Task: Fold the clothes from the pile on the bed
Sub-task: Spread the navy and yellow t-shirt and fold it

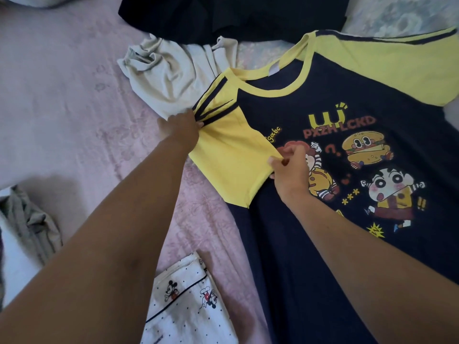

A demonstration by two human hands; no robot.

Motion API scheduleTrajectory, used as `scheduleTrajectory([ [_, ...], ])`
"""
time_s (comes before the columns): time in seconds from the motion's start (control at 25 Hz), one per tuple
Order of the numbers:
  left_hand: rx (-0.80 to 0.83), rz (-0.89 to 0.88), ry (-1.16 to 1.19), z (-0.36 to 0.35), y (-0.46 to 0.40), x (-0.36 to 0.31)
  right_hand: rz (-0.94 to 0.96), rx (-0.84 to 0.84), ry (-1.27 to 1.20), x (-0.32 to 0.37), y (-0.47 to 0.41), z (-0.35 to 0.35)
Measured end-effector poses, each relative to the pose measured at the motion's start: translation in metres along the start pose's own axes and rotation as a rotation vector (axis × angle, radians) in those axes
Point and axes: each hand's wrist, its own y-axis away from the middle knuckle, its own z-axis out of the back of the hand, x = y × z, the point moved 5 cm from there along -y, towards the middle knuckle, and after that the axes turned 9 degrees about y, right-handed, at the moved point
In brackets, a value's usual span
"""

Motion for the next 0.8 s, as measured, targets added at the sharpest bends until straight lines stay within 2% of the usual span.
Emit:
scheduleTrajectory([
  [0.04, -0.084, -0.056, -0.057, 0.005, 0.006, -0.008, 0.055, 0.011, 0.049, 0.003, 0.003, 0.0],
  [0.12, -0.222, -0.33, -0.067, 0.007, 0.029, -0.033, 0.243, -0.025, 0.395, 0.003, 0.014, 0.0],
  [0.2, -0.206, -0.681, -0.041, -0.017, 0.065, -0.055, 0.438, -0.032, 0.657, -0.003, 0.038, -0.005],
  [0.28, -0.157, -0.868, -0.131, -0.057, 0.1, -0.059, 0.524, -0.025, 0.684, -0.017, 0.068, -0.006],
  [0.36, -0.201, -0.923, -0.205, -0.079, 0.125, -0.055, 0.532, -0.059, 0.639, -0.041, 0.107, 0.0],
  [0.44, -0.189, -1.013, -0.147, -0.084, 0.154, -0.057, 0.556, -0.039, 0.692, -0.072, 0.152, 0.004],
  [0.52, -0.144, -1.254, -0.114, -0.093, 0.191, -0.058, 0.539, 0.038, 0.836, -0.105, 0.195, 0.003],
  [0.6, -0.029, -1.49, -0.198, -0.107, 0.226, -0.053, 0.453, 0.107, 0.94, -0.131, 0.226, -0.001],
  [0.64, 0.026, -1.551, -0.246, -0.115, 0.24, -0.051, 0.401, 0.12, 0.969, -0.138, 0.235, -0.003],
  [0.72, 0.061, -1.559, -0.255, -0.12, 0.261, -0.053, 0.322, 0.093, 0.958, -0.146, 0.246, -0.002],
  [0.8, 0.063, -1.554, -0.157, -0.116, 0.277, -0.064, 0.266, 0.05, 0.901, -0.149, 0.253, 0.003],
])
